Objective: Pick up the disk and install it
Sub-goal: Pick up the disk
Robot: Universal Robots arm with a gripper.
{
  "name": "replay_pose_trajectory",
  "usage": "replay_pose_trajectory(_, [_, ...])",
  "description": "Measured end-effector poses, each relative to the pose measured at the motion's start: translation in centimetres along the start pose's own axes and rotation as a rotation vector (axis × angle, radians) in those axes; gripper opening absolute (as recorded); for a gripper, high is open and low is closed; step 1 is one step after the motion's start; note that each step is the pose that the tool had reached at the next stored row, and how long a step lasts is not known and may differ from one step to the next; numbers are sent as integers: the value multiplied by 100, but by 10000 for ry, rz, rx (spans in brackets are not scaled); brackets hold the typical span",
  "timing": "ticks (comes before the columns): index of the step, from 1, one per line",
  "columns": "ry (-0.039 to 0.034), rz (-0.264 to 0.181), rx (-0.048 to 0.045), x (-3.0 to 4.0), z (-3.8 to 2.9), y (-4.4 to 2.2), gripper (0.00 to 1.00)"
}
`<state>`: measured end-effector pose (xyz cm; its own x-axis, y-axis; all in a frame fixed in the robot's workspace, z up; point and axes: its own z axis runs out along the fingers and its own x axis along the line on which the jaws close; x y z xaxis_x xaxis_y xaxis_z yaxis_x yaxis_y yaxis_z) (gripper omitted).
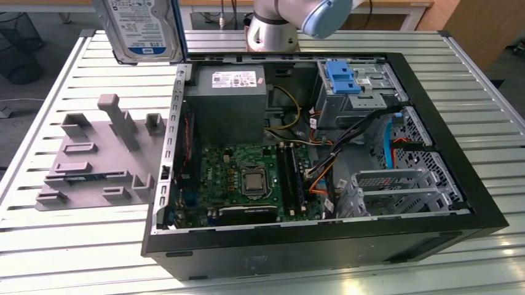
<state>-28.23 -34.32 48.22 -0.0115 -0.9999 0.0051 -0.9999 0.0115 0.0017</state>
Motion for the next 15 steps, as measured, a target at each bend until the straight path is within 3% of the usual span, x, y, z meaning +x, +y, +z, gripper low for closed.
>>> replay_pose_trajectory(9, [0,0,0,178,1,-2,36])
replay_pose_trajectory(15, [1,1,-1,190,1,-54,36])
